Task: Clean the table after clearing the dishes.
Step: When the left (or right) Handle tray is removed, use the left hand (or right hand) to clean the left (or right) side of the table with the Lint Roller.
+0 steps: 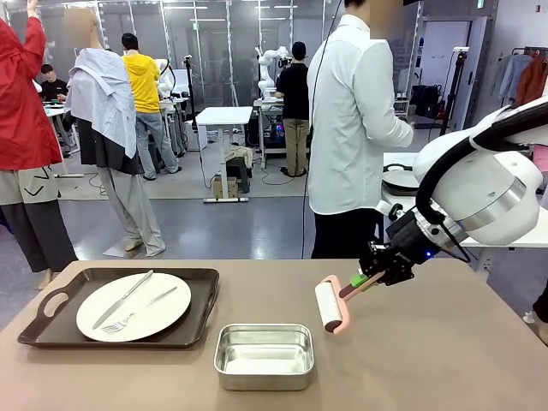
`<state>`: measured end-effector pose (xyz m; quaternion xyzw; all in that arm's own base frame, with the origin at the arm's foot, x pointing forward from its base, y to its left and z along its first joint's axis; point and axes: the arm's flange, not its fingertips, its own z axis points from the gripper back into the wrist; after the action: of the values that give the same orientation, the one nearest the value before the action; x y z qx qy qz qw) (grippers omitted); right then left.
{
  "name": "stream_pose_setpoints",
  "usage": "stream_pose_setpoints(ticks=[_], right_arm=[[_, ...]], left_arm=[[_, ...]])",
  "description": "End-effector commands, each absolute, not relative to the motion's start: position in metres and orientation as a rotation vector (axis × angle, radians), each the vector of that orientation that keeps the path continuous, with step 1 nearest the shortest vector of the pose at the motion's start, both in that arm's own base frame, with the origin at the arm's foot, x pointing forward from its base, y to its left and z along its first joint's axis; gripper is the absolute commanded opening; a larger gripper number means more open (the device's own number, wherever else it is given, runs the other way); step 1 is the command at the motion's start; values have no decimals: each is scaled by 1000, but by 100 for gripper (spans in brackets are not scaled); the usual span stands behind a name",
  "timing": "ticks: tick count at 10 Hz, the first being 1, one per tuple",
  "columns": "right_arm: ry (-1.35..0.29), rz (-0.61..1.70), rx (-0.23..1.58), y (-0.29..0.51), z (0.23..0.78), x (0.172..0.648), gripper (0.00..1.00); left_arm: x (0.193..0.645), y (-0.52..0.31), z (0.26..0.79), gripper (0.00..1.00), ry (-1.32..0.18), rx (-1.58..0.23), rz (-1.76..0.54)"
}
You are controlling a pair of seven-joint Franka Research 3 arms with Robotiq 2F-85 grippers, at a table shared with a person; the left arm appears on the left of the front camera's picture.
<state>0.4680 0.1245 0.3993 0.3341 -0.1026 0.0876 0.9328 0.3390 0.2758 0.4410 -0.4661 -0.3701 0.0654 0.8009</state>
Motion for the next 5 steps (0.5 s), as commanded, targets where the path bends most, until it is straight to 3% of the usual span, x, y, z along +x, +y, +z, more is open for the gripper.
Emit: stream_pose_setpoints(ticks=[1,5], right_arm=[[-211,178,685,125,399,468,20],[-111,53,781,120,363,493,20]], left_arm=[[336,279,442,100,-798,-1008,129],[336,279,442,100,-798,-1008,129]])
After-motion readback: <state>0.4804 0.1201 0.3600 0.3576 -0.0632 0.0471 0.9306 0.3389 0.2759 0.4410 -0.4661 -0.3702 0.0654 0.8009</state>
